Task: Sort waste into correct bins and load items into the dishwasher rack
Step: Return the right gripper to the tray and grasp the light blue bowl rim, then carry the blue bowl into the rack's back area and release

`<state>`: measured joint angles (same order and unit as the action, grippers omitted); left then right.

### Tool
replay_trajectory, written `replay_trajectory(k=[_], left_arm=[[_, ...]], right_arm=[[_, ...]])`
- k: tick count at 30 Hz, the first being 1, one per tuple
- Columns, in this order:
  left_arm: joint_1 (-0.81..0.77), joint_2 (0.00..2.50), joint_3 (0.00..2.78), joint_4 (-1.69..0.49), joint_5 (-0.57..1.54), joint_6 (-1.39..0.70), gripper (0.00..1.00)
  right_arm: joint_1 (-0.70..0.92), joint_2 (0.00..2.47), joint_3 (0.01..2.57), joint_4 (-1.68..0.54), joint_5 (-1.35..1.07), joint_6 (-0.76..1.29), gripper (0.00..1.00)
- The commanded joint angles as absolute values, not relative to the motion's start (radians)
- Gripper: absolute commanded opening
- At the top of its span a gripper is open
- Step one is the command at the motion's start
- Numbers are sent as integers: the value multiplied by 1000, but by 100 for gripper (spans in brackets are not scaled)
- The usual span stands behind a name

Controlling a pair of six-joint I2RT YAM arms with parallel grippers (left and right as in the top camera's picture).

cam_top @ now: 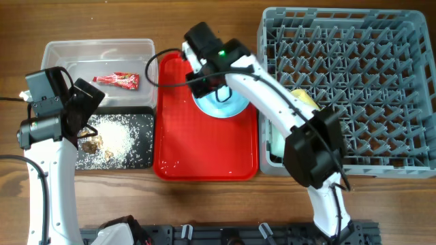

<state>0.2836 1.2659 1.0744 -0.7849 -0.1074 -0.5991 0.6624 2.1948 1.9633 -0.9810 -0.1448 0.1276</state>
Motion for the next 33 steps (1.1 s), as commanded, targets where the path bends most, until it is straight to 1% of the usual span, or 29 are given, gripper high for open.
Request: replay_trajectory(k=[1,4,11,16,17,20,21,24,26,27,29,30,32,33], left_arm=[[289,1258,1083,-783,-110,-583,100],[289,1258,1083,-783,-110,-583,100],[288,1258,1083,-783,-110,-583,100],[288,1258,1083,-783,-110,-583,100],[289,1258,1083,-783,-110,-583,100],[288,1258,1083,-783,-110,-583,100],[289,1258,1083,-783,-110,-583,100],[289,1258,1083,-783,-110,-583,100],[288,1258,1083,-783,-110,-583,100],[289,1258,1083,-783,-110,-583,100],[289,1258,1083,-783,-110,-583,100],[289,1258,1083,-783,-110,-583,100],[289,1258,1083,-783,-110,-583,100],[289,1258,1083,-783,-110,-583,100]], right_arm=[[674,2216,1895,-932,-78,142,24],[674,2226,1843,-877,4,142,26],[674,2238,1836,-855,11,141,29],[673,2239,1739,-788,11,141,27],[673,2239,1731,-789,16,142,25],[673,2238,1743,-795,28,141,4],[673,2231,1781,-823,11,141,4],[656,2112,1955,-895,-115,134,4],[611,2012,1993,-890,-209,131,4],[565,1945,1993,-883,-302,131,4],[447,1857,1993,-883,-527,131,4],[354,1831,1993,-883,-693,131,4],[183,1835,1983,-865,-1032,131,4],[130,1843,1973,-847,-1138,131,4]])
